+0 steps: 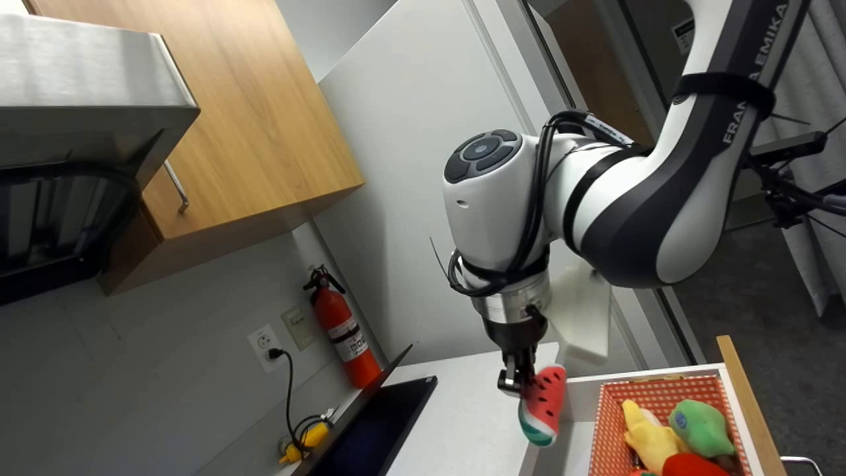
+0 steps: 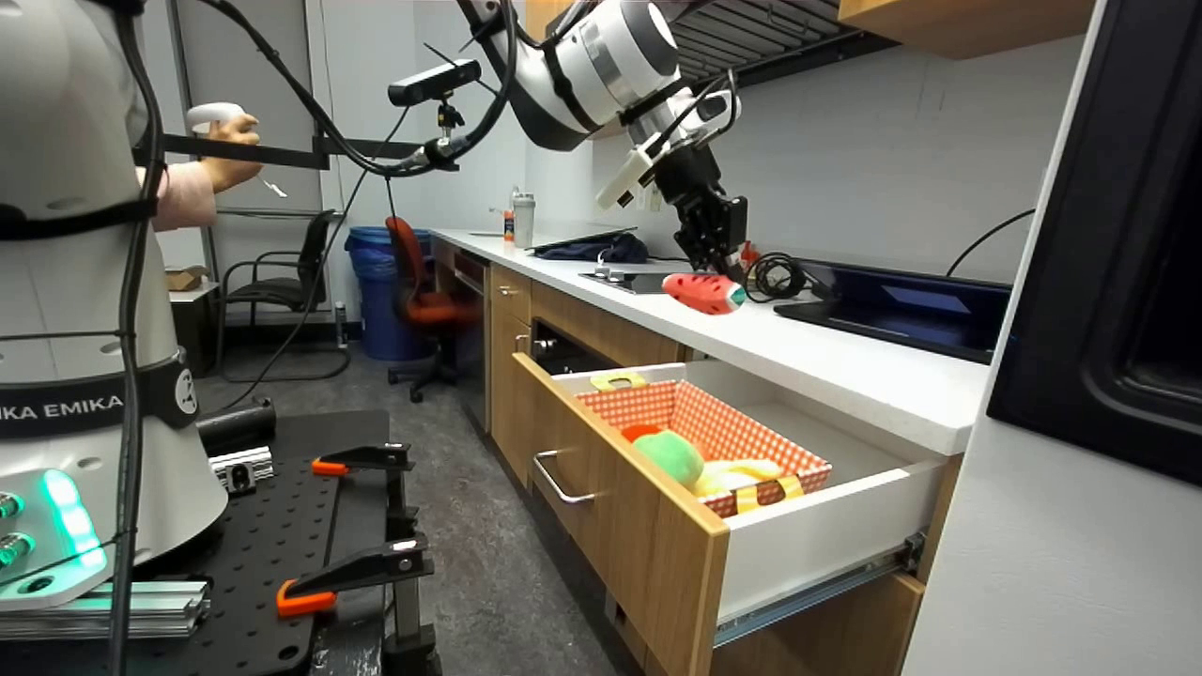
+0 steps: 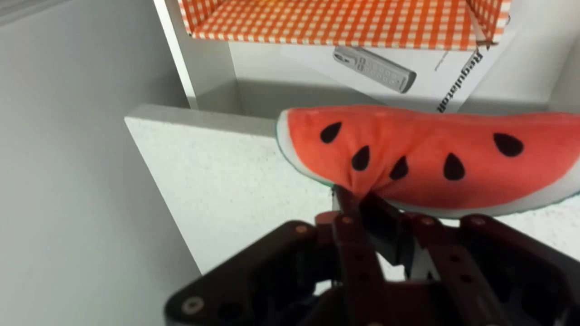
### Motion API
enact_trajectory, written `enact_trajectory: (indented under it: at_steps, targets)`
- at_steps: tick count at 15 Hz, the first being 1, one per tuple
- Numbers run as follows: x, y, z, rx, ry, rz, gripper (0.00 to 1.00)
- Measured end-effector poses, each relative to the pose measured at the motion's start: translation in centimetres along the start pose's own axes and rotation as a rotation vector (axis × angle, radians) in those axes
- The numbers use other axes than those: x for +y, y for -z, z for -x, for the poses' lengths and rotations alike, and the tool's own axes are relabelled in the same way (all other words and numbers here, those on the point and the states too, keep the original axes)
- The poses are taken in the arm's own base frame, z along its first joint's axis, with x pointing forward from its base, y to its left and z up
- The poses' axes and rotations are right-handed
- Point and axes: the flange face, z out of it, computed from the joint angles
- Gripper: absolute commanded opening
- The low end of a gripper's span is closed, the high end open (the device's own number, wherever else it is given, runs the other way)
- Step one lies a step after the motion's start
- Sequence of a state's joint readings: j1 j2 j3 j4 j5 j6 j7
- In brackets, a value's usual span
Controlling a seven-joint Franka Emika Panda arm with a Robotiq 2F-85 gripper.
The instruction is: Open the drawer on the right, remove the watermelon and green pear from the drawer and place them on the countertop, close the drawer
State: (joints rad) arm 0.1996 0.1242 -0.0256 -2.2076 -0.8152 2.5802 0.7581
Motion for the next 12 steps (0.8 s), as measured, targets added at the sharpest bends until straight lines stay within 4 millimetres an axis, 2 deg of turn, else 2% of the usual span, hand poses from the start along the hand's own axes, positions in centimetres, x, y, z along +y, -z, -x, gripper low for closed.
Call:
enact_trajectory:
  at_steps: [5,10,11,12]
  targets:
    - [-2.6,0.8,-2.4,0.162,0.018,-0.027,0.02]
    - [-4.7,-1.5,-4.6,0.252,0.035,-0.019,0.02]
    - [-5.1,-2.1,-5.0,0.261,0.035,-0.014,0.1]
    - [-5.4,-2.8,-5.4,0.268,0.034,-0.01,0.34]
